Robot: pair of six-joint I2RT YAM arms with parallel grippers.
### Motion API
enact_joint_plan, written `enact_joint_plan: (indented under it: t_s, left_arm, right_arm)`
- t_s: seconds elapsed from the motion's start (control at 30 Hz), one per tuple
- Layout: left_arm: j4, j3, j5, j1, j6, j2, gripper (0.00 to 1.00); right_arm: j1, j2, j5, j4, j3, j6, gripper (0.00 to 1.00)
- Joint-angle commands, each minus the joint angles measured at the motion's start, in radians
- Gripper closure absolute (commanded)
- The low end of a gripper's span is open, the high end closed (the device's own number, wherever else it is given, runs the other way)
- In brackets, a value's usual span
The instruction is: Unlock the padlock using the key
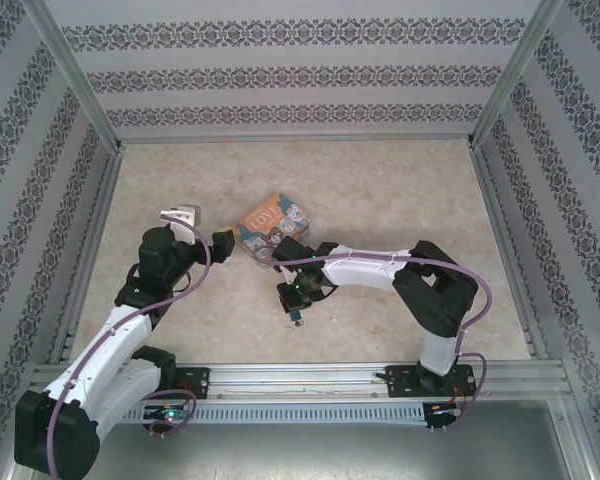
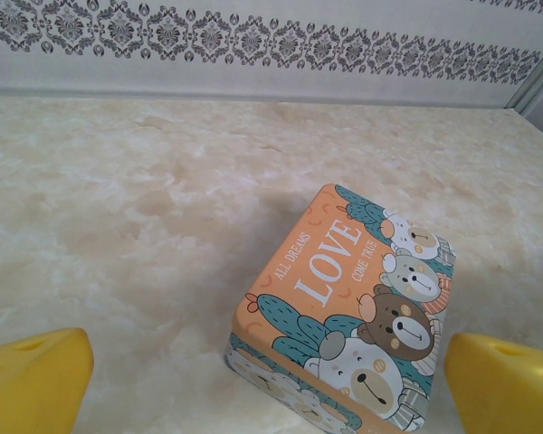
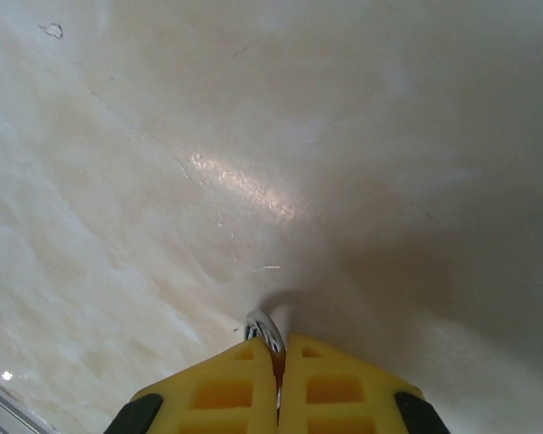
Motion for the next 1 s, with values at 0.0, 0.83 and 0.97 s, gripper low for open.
enact_joint_plan:
  t_s: [0.0, 0.83, 0.97]
  left_arm:
    - [0.036, 0.001, 0.011, 0.008, -0.009, -0.007, 0.01]
    - [0.001, 0.012, -0.007, 0.008, 0.035, -0.026, 0.01]
    - [-0.005, 0.012, -0.019, 0.008, 0.048, -0.028, 0.01]
  right_arm:
    - [0.01, 0.027, 0.016, -0.001, -0.009, 0.024, 1.0]
    - [0.012, -0.093, 0.081, -0.028, -0.037, 0.023, 0.72]
    - [0.01, -0.159, 0.111, -0.042, -0.058, 0.018, 0.67]
